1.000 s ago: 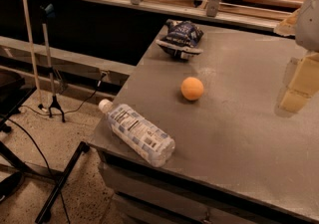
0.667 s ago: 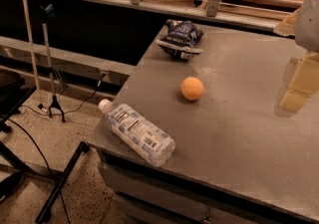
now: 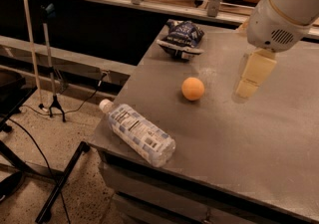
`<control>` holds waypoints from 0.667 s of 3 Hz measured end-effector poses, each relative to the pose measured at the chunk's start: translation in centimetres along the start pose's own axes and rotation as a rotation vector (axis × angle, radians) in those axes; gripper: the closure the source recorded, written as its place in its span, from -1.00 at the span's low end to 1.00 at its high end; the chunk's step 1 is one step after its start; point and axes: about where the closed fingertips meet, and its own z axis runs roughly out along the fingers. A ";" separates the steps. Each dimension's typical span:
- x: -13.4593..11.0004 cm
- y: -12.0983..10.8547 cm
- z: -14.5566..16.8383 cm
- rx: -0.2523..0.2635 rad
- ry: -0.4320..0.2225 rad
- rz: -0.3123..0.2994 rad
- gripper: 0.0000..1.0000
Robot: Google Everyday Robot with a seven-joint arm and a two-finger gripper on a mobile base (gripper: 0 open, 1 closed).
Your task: Pick orange
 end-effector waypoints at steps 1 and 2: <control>-2.5 -1.1 4.5 -0.092 -0.090 -0.010 -1.00; -3.9 -0.8 7.6 -0.169 -0.141 -0.015 -1.00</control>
Offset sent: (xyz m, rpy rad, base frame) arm 0.0398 0.0785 -0.0872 0.2317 0.1995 0.1318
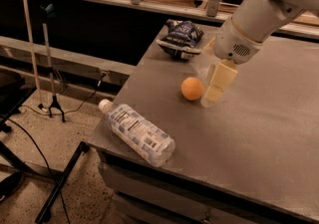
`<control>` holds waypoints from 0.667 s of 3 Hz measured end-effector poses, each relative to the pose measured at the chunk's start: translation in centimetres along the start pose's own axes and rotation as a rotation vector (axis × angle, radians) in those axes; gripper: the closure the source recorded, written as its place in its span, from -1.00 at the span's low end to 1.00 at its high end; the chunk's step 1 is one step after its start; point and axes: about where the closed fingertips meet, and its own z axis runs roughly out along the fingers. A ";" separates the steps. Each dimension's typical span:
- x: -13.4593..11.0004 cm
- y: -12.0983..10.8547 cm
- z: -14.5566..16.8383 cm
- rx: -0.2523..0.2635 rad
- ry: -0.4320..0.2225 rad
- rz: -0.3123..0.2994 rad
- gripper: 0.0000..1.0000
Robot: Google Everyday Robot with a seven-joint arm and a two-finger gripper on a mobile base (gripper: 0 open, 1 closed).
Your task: Pick orange
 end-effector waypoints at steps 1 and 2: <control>-0.7 -0.1 2.5 -0.046 -0.028 -0.007 -1.00; -1.3 0.2 4.9 -0.081 -0.034 -0.016 -0.99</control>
Offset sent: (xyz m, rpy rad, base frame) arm 0.0038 0.0441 -0.0549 0.0491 0.0847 0.0688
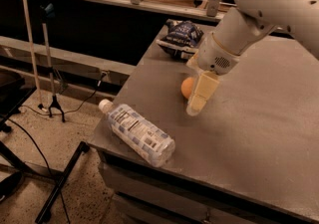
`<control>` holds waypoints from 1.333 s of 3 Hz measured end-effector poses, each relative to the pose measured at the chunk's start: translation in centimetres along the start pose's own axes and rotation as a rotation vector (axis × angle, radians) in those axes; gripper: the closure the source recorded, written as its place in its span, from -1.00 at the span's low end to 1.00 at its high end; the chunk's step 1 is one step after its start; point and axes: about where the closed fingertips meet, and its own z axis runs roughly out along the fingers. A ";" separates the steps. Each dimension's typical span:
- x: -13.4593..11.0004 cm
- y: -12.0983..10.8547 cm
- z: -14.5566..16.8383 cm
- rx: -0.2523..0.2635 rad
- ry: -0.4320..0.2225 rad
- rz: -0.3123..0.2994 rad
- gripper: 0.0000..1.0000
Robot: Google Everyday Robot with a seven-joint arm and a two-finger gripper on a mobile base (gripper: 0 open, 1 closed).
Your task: Pick orange
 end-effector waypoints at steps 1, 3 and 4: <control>-0.1 0.0 0.1 -0.001 0.000 -0.001 -0.60; -0.2 0.0 0.3 -0.004 -0.002 -0.004 0.32; -1.6 -0.4 -2.4 0.036 -0.031 -0.044 0.81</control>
Offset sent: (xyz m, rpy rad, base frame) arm 0.0001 0.0007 -0.0003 -0.0001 0.0000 0.0010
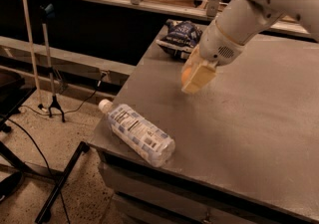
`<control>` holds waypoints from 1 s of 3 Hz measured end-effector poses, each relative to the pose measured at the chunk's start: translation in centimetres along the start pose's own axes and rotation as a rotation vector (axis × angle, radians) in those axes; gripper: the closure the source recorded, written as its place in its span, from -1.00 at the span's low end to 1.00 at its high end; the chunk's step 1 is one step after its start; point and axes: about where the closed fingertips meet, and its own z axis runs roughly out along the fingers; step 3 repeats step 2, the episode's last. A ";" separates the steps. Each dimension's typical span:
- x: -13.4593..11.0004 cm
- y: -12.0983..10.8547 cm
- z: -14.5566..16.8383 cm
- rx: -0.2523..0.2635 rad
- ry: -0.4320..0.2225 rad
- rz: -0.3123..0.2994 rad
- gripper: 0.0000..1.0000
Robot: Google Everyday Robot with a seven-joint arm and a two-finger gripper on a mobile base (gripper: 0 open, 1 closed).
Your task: Pick orange
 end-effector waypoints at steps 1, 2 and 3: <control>-2.9 0.1 -4.2 0.077 -0.061 -0.079 1.00; -3.4 0.1 -4.9 0.091 -0.070 -0.094 1.00; -3.4 0.1 -4.9 0.091 -0.070 -0.094 1.00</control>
Offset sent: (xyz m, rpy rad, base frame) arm -0.0008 0.0040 0.0442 0.0448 -0.0966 0.0279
